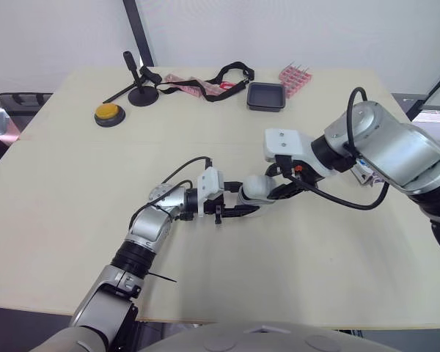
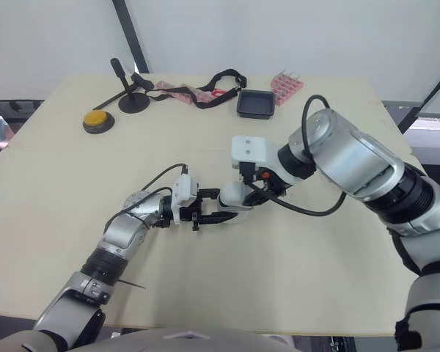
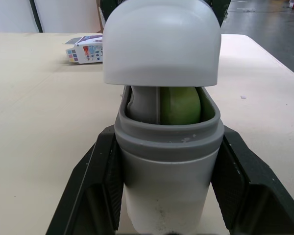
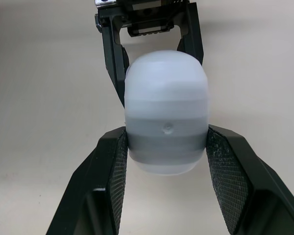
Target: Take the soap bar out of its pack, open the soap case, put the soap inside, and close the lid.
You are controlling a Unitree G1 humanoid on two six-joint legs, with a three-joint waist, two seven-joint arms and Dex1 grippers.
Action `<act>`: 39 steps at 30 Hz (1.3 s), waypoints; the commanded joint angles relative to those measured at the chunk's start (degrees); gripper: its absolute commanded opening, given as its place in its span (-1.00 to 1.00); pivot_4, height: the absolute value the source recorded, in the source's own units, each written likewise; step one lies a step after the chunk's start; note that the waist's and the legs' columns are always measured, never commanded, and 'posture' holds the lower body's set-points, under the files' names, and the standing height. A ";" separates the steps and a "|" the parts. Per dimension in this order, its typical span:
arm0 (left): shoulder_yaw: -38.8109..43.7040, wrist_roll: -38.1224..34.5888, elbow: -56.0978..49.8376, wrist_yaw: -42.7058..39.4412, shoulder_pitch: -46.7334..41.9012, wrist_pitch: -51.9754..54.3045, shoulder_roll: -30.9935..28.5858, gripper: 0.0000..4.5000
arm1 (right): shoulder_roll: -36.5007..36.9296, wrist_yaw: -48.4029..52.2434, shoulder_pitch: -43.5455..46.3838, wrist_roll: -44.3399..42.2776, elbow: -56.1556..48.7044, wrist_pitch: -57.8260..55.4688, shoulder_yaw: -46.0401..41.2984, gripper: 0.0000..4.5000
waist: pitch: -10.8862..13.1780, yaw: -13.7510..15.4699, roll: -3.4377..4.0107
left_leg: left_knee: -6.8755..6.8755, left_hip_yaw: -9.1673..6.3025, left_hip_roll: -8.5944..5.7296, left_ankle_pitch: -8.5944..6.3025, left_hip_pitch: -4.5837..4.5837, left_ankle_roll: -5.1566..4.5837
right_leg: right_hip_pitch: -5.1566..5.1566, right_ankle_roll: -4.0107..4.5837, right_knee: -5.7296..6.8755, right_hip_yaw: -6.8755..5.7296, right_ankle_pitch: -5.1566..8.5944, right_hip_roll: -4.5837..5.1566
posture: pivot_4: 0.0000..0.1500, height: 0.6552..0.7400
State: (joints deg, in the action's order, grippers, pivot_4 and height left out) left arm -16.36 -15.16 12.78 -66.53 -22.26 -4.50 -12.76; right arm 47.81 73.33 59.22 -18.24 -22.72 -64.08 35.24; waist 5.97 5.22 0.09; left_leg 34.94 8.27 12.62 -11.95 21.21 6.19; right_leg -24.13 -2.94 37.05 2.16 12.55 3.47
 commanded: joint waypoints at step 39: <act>-0.20 0.09 -1.49 1.00 0.77 -0.07 0.04 -0.15 | -1.77 1.85 1.49 4.72 0.91 4.51 5.62 0.32 | -0.04 -0.03 -0.06 | 0.01 0.00 0.00 0.00 -0.06 0.01 | 0.04 0.00 0.03 0.01 0.00 0.00 | 1.00 1.00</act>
State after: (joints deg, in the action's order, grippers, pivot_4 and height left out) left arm -16.41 -15.09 12.56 -65.60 -21.85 -4.50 -12.58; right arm 46.45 75.38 61.12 -13.75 -22.11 -59.71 40.26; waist 5.93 5.19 0.03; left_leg 34.95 8.27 12.61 -11.95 21.16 6.20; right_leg -24.08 -2.94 37.08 2.16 12.55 3.47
